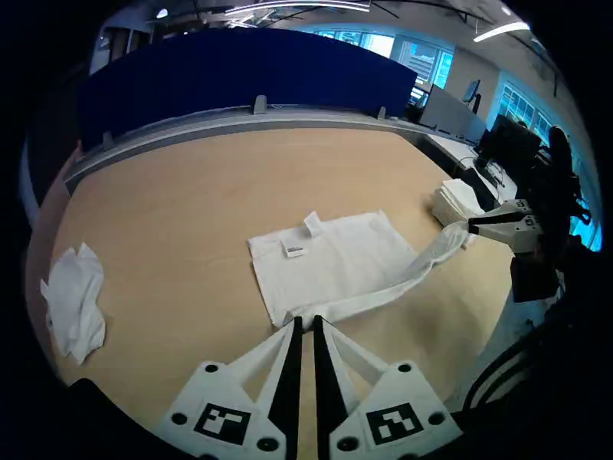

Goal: Fold towel

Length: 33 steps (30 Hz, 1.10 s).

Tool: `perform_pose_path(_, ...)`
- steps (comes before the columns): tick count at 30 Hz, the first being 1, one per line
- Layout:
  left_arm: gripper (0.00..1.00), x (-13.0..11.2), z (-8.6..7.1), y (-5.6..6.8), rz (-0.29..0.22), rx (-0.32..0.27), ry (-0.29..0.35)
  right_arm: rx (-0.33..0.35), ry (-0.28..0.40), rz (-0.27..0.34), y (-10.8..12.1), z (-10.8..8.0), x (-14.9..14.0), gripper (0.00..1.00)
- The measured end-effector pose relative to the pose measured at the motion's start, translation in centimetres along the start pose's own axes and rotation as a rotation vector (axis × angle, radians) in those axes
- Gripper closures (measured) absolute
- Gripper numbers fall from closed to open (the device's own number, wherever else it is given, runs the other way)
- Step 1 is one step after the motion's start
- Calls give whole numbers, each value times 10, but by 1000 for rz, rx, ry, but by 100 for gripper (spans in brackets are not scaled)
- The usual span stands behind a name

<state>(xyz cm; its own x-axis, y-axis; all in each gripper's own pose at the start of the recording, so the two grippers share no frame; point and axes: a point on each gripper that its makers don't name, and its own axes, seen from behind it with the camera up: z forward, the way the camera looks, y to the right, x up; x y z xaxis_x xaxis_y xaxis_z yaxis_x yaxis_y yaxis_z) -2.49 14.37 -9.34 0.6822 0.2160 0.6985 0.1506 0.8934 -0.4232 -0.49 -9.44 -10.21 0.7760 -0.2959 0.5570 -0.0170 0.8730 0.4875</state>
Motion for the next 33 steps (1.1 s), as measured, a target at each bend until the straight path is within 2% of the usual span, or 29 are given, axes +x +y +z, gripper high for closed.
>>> perform_pose_path(9,90,20,29,-14,-6,21,16,-14,-8,-16,21,31,11,91)
perform_pose_path(18,90,35,60,-28,1,33,18,-27,-18,7,39,64,18,91)
perform_pose_path(33,90,18,101,-38,2,29,-25,-38,-86,55,54,104,-9,91)
